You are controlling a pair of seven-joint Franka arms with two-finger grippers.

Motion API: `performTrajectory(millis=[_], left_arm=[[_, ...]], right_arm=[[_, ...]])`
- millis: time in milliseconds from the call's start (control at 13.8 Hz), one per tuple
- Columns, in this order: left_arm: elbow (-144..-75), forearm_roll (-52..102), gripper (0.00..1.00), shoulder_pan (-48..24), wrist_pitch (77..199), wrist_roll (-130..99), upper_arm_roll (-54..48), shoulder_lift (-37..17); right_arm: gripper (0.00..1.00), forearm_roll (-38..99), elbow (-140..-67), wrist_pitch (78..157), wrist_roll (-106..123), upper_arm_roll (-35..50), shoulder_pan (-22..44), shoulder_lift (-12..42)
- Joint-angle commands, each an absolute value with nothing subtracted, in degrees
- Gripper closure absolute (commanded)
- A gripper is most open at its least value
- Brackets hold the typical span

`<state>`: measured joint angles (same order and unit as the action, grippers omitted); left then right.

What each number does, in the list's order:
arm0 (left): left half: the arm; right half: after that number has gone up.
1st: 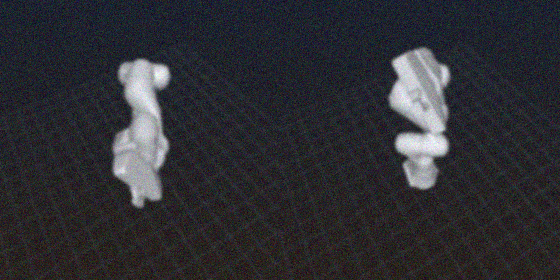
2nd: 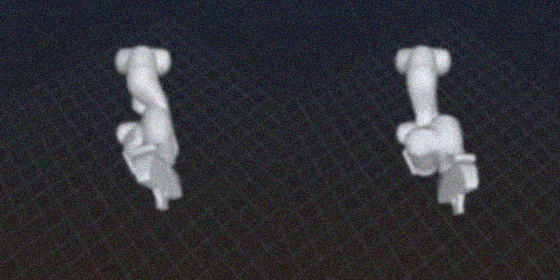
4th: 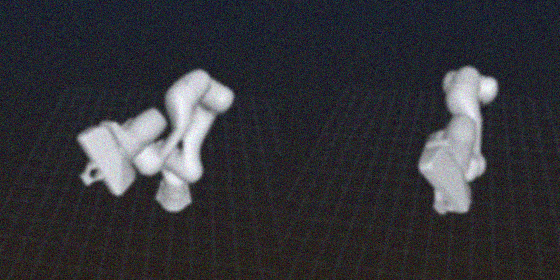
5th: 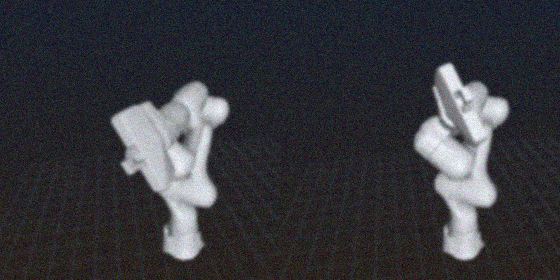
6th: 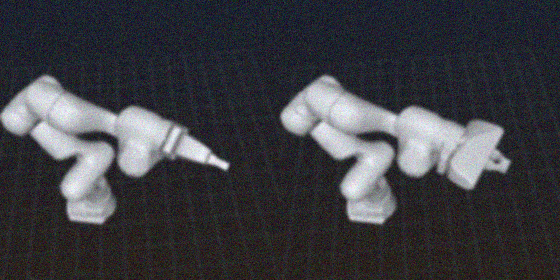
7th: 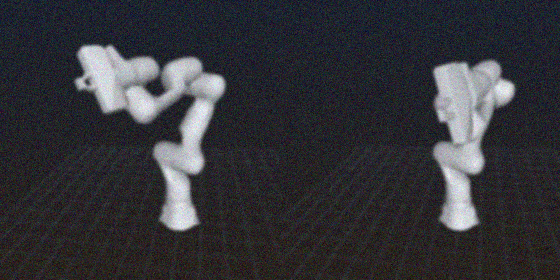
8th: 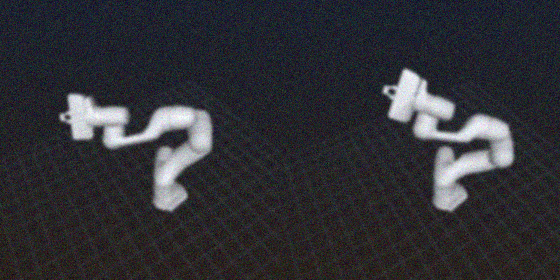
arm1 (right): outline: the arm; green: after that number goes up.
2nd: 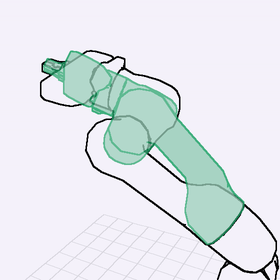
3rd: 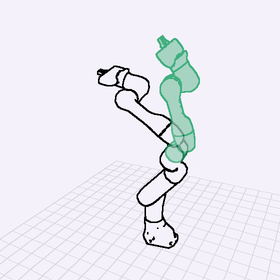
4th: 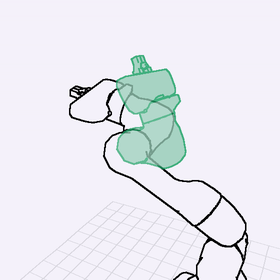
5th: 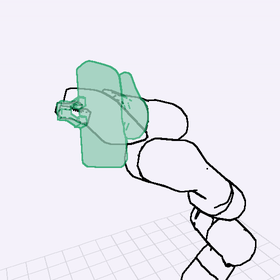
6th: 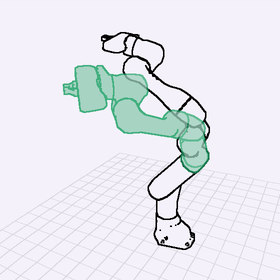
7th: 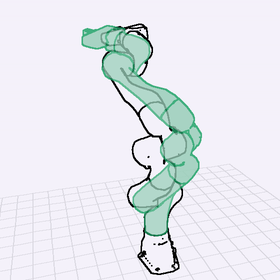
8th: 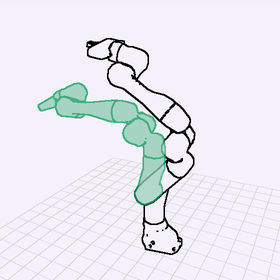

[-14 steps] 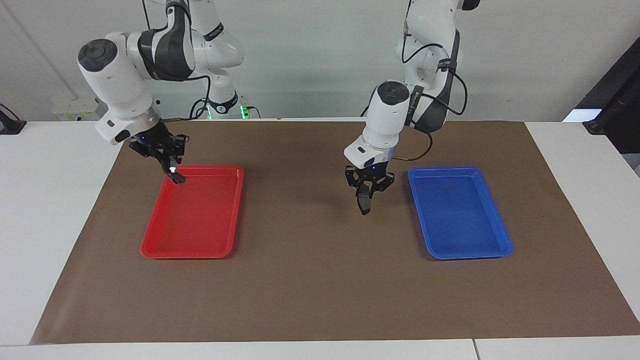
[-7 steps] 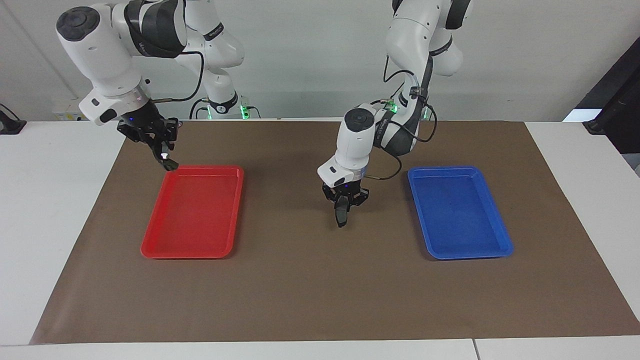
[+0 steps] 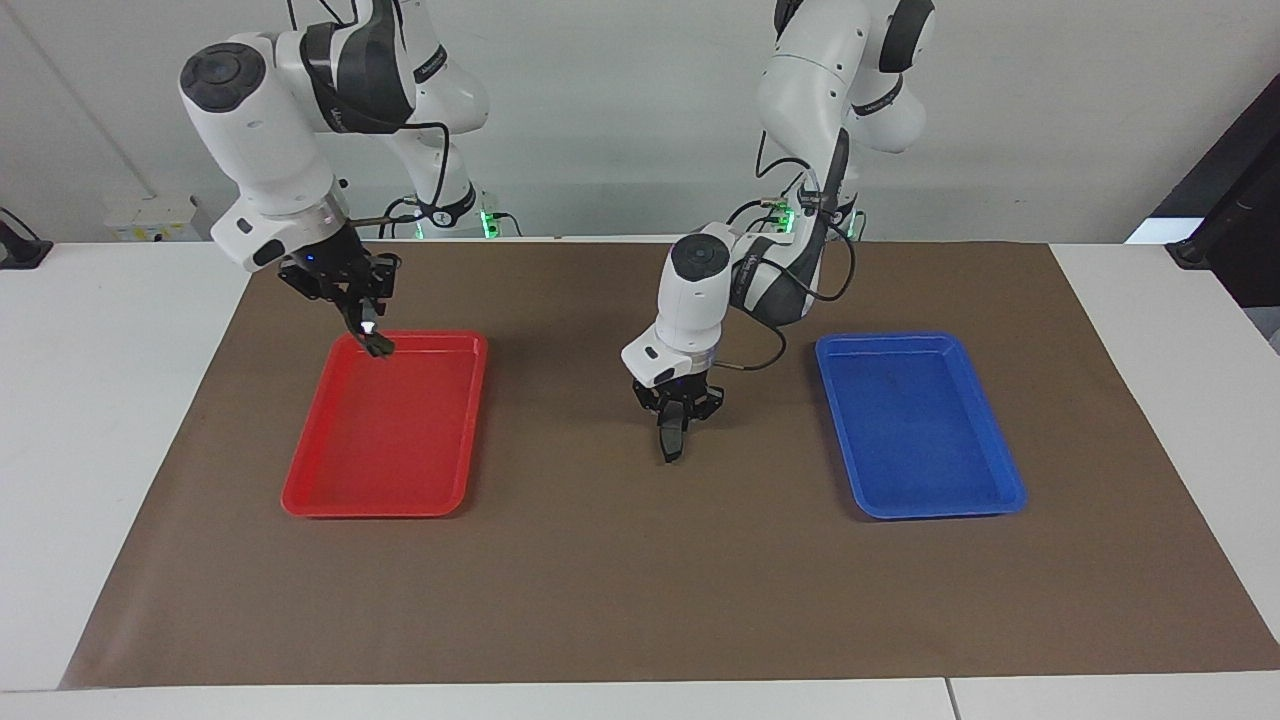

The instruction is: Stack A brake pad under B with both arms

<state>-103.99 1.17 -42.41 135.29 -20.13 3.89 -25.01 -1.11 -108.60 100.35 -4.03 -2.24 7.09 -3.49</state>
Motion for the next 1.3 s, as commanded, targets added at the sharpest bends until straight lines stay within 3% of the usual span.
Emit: performTrajectory(millis=[0,217,652,870,1087,1232], left_arm=[[-103.09,0.79,0.01,-42.89,134.82,-21.62,4.83,-25.49],[-103.01,0.7,0.0,-41.41,133.25,-21.36,5.27,-22.95],[-100.91,0.79,0.0,-34.12,121.76,-19.87,5.19,-14.69],[-97.22,0.88,0.0,-27.18,112.26,-10.33,5.1,-12.31],[-96.68,0.88,0.0,-21.03,107.24,-1.25,5.27,-9.59],[-96.77,0.88,0.0,-16.63,102.85,2.62,5.27,-7.74]], right_arm=[[1.0,-1.05,-107.67,102.21,-5.97,-1.93,9.39,-0.88],[1.0,-0.79,-108.1,104.15,-8.6,-1.93,10.11,0.17],[1.0,0.0,-108.19,113.8,-27.05,-1.76,18.8,6.5],[1.0,3.32,-105.31,117.75,-37.15,-1.76,23.45,11.85],[1.0,3.69,-96.18,118.12,-44.18,-1.76,29.42,20.97],[1.0,3.69,-94.22,121.35,-45.61,-1.76,31.54,24.07]])
